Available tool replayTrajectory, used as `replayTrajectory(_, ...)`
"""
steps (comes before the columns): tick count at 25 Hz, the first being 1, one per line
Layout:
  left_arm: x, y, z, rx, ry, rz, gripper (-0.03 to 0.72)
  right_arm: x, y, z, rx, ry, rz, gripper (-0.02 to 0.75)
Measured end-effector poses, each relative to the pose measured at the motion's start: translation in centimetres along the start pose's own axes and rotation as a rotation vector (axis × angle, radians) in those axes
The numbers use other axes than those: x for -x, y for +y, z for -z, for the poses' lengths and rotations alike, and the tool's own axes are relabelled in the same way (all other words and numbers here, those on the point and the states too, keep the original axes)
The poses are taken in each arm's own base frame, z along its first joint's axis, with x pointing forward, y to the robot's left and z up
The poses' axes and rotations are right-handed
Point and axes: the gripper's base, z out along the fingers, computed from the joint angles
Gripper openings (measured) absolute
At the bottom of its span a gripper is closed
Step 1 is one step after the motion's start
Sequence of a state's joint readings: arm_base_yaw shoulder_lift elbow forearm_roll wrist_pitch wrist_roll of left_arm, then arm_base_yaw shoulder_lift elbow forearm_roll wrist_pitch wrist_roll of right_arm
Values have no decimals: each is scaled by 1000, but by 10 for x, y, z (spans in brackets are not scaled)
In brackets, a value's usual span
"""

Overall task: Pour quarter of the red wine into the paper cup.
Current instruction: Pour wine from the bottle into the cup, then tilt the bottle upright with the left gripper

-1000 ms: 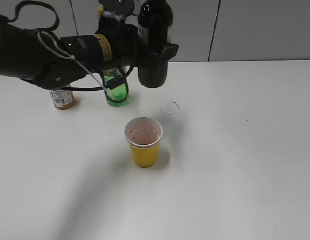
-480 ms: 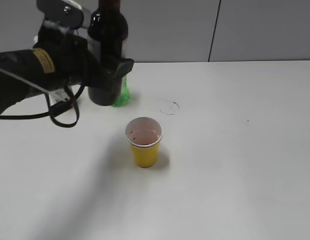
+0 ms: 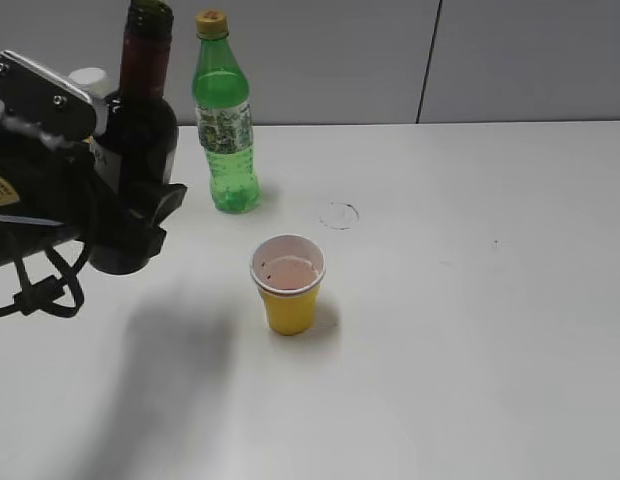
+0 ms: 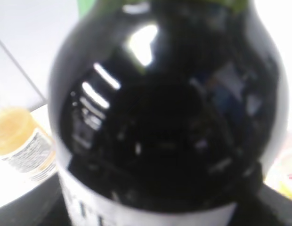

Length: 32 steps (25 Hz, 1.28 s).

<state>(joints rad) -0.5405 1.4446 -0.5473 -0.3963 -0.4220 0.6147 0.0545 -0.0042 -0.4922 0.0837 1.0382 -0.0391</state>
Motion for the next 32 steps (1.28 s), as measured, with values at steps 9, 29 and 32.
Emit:
replayTrajectory(9, -8, 8, 3, 111, 105, -156, 545, 0, 0, 0, 0, 0, 0, 583)
replayTrajectory(29, -26, -10, -7, 321, 274, -506, 545, 0, 0, 0, 0, 0, 0, 583)
replayTrajectory(32, -28, -18, -9, 330, 277, -589, 545, 0, 0, 0, 0, 0, 0, 583)
